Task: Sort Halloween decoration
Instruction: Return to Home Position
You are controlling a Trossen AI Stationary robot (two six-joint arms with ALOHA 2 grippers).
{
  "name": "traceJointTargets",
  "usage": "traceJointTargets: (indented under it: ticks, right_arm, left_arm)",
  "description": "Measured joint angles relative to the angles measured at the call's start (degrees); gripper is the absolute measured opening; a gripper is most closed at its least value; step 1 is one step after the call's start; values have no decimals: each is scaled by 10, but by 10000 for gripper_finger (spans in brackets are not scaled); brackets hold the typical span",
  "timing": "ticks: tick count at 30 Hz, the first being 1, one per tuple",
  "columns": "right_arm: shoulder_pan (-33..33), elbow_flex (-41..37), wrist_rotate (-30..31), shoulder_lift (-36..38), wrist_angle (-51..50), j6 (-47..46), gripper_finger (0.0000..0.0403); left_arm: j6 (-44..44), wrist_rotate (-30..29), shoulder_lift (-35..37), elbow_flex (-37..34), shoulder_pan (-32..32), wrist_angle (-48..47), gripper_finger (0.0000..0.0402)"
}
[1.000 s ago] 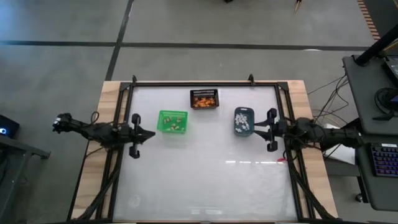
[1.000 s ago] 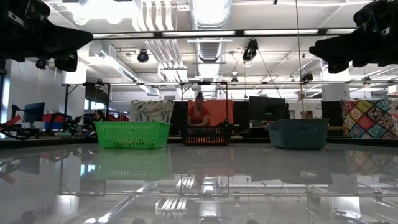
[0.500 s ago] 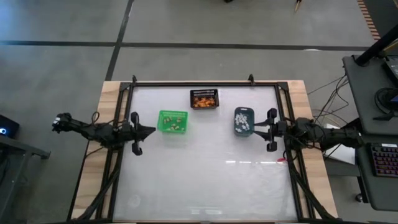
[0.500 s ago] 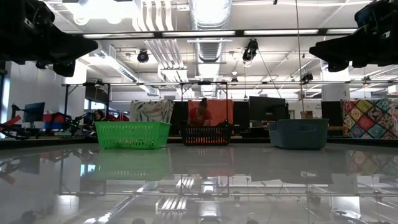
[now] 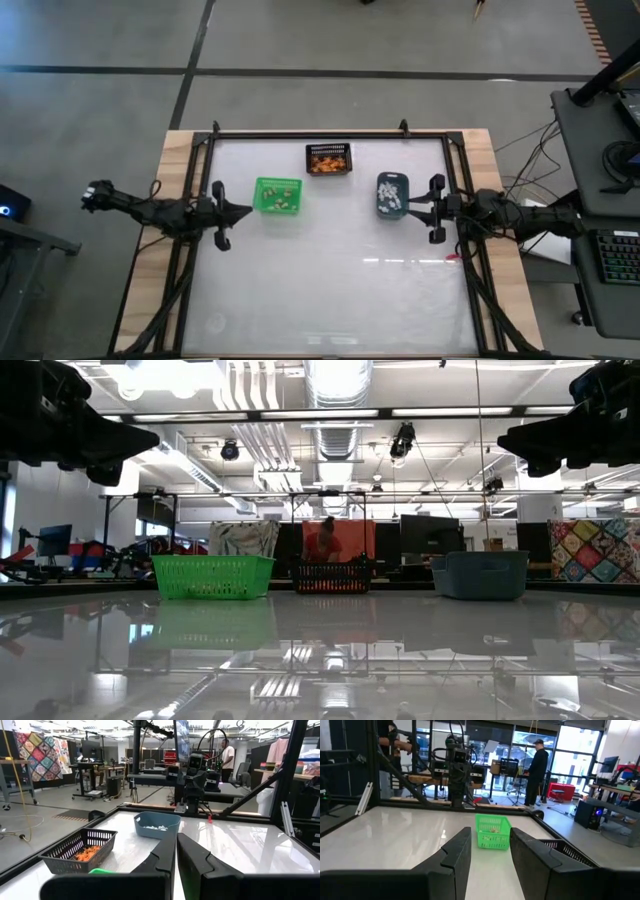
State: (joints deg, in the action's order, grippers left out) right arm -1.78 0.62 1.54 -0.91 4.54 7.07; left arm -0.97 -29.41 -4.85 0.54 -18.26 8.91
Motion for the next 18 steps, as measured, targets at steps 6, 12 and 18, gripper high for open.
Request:
traceJointTargets:
  ticks: [6,12,18]
  right_arm:
    - [0,0,0,0,0,0,128]
    - [0,0,0,0,0,0,128]
    - [0,0,0,0,0,0,128]
  left_arm:
    - [0,0,-12,0,0,0,0]
    - [0,0,-26,11,0,1,0]
    - [0,0,-36,14,0,0,0]
